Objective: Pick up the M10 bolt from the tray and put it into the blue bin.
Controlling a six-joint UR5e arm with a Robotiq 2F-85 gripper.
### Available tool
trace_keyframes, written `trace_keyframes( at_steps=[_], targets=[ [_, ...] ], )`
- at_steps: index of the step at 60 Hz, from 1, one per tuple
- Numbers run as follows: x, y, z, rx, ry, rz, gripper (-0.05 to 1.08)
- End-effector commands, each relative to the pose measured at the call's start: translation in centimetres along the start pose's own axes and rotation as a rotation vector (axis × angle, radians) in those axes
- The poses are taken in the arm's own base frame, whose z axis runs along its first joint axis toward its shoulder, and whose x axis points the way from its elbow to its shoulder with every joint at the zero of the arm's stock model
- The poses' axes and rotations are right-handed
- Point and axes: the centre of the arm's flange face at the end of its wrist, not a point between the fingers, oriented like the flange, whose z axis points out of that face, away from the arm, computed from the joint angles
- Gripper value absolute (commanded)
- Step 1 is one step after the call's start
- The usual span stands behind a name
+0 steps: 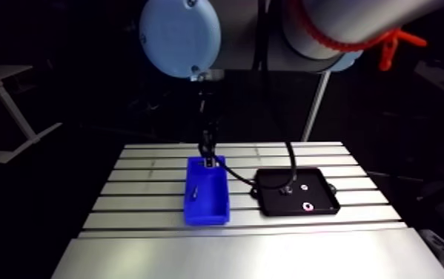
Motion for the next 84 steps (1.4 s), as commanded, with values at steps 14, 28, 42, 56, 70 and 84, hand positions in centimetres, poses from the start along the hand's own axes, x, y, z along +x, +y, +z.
trace_keyframes(
  at_steps=[14, 28, 42, 56, 70, 84],
  targets=[
    [0.2, 0.7, 3.2, 0.013, -0.001, 0.008, 1.05],
    [0.3, 0.8, 5.3, 0.003, -0.004, 0.013, 1.05],
    [0.4, 1.1, 6.9, 0.029, -0.006, 0.012, 1.05],
    [0.4, 1.2, 8.1, 0.052, -0.005, 0.013, 1.05],
    [0.3, 0.9, 9.6, 0.084, -0.004, 0.014, 1.05],
    [0.3, 0.8, 10.2, 0.078, -0.006, 0.013, 1.05]
  ],
)
